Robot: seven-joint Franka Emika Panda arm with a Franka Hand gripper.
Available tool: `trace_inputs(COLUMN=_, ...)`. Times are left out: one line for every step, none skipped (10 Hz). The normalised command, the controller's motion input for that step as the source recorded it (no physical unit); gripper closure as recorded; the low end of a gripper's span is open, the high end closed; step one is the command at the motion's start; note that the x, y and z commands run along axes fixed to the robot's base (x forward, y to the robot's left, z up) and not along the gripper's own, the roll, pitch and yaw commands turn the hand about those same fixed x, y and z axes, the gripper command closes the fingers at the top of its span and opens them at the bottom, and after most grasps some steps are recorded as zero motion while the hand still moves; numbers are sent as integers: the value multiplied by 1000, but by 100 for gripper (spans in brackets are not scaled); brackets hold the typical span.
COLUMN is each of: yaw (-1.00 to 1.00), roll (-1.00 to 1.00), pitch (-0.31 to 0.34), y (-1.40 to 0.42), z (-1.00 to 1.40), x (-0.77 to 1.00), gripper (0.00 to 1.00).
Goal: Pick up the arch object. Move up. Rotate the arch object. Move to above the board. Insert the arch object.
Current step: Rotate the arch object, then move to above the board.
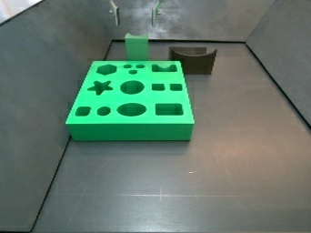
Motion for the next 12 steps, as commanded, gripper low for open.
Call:
trace_inputs(yaw=105, roll=29, pitch=34, y=1, z=-1000, x=4, gripper=0)
trace_inputs(yaw=64, roll=40, pitch=-4, y=7, z=-1000, x=29, gripper=0)
trace_inputs(yaw=54, roll=50, pitch=-14, y=6, z=-971, x=34, gripper=0)
trace_inputs(yaw=47, roll=63, pitch=-17, y=5, z=-781, x=30, gripper=0)
trace_inputs(yaw=40, roll=76, pitch=-20, y=8, z=-583, x=33, gripper=0)
trace_inputs(yaw=34, roll=85, pitch=-18, y=8, z=-437, x=35, gripper=0)
trace_inputs(yaw=29, roll=93, pitch=-12, y=8, z=-296, x=36, gripper=0)
trace_inputs(yaw=22, roll=101, pitch=-10, y=0, z=0, x=0, gripper=100)
trace_inputs(yaw=360, roll=126, pitch=276, y=62, z=1000, x=-110, gripper=100)
trace_inputs(yaw=358, roll=125, pitch=278, y=62, z=1000, x=-111, gripper=100)
trace_inputs(yaw=252, roll=123, pitch=217, y=54, z=1000, x=-100, gripper=100)
trace_inputs(yaw=170, roll=119, pitch=167, y=51, z=1000, x=-94, gripper=100)
